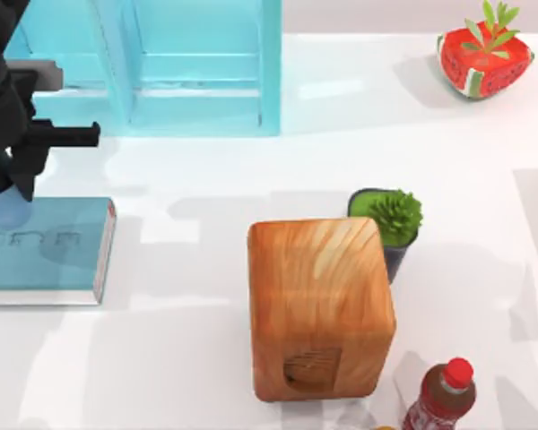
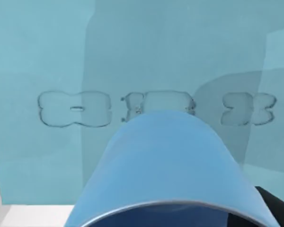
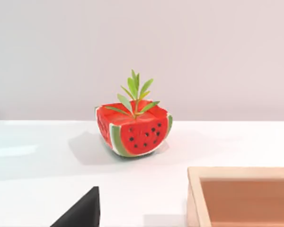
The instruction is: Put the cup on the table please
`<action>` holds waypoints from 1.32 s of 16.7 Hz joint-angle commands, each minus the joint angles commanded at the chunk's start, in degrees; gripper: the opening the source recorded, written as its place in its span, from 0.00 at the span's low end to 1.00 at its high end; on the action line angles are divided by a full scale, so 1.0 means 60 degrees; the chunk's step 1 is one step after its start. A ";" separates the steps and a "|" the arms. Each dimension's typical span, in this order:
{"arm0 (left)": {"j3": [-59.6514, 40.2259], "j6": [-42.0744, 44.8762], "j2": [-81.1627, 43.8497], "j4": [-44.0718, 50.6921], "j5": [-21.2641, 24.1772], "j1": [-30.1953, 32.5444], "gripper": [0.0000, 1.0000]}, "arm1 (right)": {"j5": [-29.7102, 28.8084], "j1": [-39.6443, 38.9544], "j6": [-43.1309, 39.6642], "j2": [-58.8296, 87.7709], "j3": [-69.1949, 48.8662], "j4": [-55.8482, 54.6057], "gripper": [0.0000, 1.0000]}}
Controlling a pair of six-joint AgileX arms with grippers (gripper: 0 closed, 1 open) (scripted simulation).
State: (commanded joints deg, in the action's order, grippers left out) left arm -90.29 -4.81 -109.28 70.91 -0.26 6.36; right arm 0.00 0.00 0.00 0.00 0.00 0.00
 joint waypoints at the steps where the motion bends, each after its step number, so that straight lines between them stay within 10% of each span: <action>1: 0.0027 0.0010 -0.0044 -0.0024 -0.0003 -0.0010 0.00 | 0.0000 0.0000 0.0000 0.0000 0.0000 0.0000 1.00; 22: -0.8208 -0.4466 -0.4773 0.3573 -0.0239 0.4508 0.00 | 0.0000 0.0000 0.0000 0.0000 0.0000 0.0000 1.00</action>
State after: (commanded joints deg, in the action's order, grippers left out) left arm -139.54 -31.61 -137.92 92.34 -1.69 33.41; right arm 0.00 0.00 0.00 0.00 0.00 0.00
